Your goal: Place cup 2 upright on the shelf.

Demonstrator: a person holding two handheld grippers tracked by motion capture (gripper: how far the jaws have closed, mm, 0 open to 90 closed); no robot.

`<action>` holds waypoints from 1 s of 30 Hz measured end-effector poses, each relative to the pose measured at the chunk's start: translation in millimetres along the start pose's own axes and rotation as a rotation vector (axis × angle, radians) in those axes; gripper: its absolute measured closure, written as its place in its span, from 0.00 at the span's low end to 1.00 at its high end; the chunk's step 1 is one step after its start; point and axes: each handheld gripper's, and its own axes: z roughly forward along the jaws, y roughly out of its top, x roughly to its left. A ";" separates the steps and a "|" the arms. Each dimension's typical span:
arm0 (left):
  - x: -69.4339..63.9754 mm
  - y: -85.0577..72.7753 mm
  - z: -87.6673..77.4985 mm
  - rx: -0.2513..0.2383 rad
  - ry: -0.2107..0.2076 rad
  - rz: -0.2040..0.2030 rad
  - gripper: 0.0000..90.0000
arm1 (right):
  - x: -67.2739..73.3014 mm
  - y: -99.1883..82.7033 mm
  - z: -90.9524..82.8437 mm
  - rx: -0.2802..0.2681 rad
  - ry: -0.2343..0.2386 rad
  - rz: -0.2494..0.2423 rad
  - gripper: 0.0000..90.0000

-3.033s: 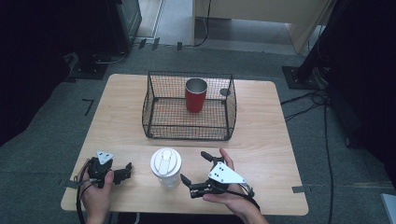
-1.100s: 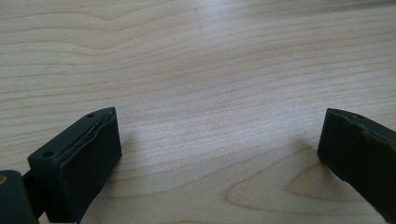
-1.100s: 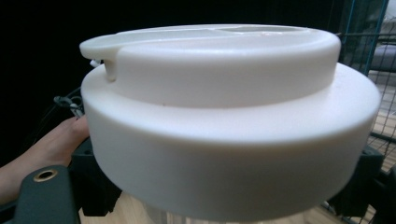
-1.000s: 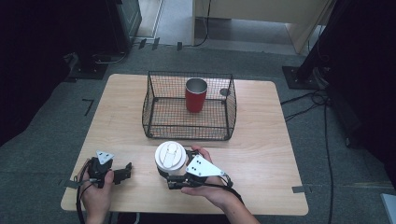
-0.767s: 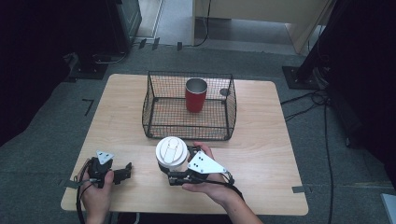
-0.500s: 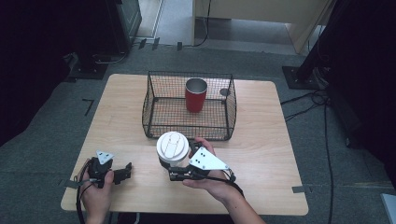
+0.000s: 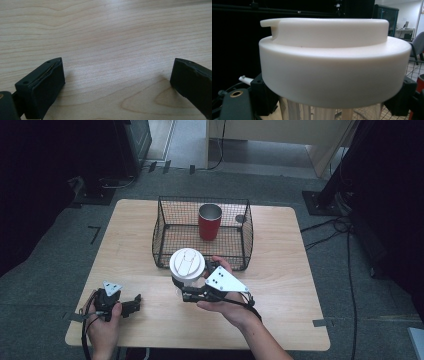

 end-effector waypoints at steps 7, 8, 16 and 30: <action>0.0 0.0 0.0 0.000 0.000 0.000 0.00 | -11.0 16.7 6.9 -0.031 -0.031 -0.008 0.18; 0.0 0.0 0.0 0.000 0.000 0.000 0.00 | -12.6 19.4 7.9 -0.035 -0.036 -0.010 0.18; 0.0 0.0 0.0 0.000 0.000 0.000 0.00 | -25.7 39.2 18.1 -0.054 -0.080 -0.002 0.18; 0.0 0.0 0.0 0.000 0.000 0.000 0.00 | -48.2 63.4 44.0 -0.082 -0.140 -0.029 0.18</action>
